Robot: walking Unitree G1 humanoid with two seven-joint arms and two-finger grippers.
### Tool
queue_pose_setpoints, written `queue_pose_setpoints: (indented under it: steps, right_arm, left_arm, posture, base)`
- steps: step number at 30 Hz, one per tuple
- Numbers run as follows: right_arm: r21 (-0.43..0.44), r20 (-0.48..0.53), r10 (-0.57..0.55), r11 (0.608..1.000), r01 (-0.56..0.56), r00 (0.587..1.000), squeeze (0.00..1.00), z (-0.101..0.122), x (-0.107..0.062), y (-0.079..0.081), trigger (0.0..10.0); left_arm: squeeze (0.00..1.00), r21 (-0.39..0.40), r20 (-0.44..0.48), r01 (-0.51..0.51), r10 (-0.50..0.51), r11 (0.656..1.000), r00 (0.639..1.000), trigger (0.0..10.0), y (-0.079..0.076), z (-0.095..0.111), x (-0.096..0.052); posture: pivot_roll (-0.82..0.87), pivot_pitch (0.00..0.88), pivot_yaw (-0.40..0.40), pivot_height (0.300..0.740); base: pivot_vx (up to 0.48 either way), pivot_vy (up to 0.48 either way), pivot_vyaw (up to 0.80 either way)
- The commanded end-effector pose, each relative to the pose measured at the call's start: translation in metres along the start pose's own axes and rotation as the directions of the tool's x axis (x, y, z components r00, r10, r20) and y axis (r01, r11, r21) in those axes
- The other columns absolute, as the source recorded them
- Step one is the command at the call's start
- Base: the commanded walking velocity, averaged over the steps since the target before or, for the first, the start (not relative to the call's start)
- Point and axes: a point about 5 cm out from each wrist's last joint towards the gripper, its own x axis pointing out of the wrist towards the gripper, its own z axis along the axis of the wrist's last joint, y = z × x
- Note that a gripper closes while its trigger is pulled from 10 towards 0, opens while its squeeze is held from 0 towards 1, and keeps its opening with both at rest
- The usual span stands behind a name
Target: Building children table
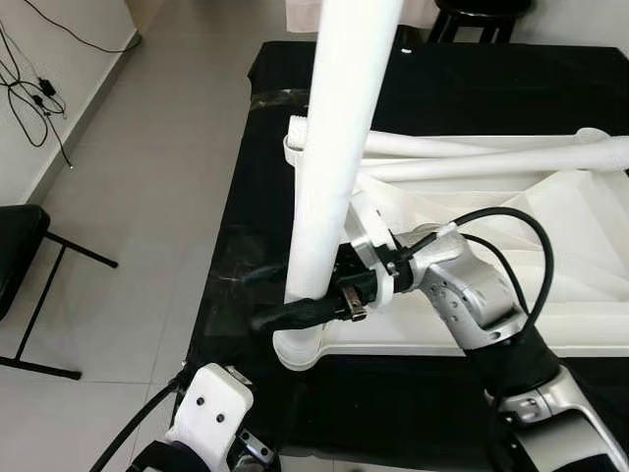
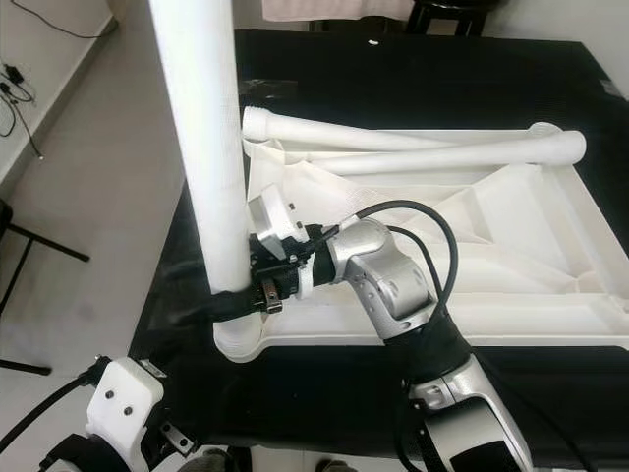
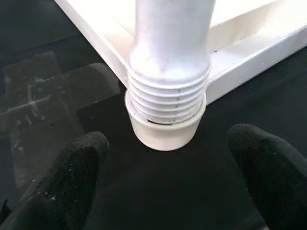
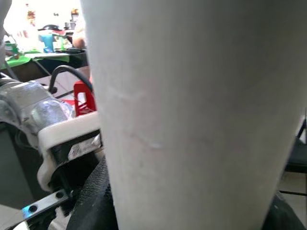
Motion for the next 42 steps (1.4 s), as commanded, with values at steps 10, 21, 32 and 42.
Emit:
queue_pose_setpoints:
  steps: [10,21,32,42]
  right_arm:
    - [0.039,-0.118,0.161,0.987,-0.158,0.98,0.0,-0.017,0.009,0.016,10.0]
    - [0.028,-0.173,0.209,0.978,-0.208,0.962,0.0,-0.017,0.005,0.014,10.0]
    - [0.026,-0.171,0.11,0.994,-0.107,0.979,0.0,-0.02,0.011,-0.002,10.0]
    - [0.062,-0.125,-0.099,0.992,0.107,0.987,0.0,-0.024,0.005,-0.019,10.0]
  left_arm:
    - [0.0,-0.083,-0.08,0.03,-0.036,0.996,0.996,10.0,-0.016,-0.002,-0.024]
    - [0.0,-0.168,-0.091,-0.035,0.02,0.985,0.996,10.0,-0.019,-0.003,-0.031]
    - [0.0,-0.167,-0.04,0.021,-0.028,0.986,0.999,10.0,-0.021,0.001,-0.024]
    - [0.0,-0.135,-0.023,0.049,-0.052,0.99,0.998,10.0,-0.021,0.002,-0.02]
  posture:
    - [0.07,0.325,-0.036,0.74]
    - [0.06,0.34,-0.055,0.74]
    - [0.05,0.344,-0.075,0.74]
    - [0.05,0.337,-0.074,0.74]
  base:
    - [0.0,0.0,0.0]
    - [0.0,0.0,0.0]
    - [0.0,0.0,0.0]
    - [0.0,0.0,0.0]
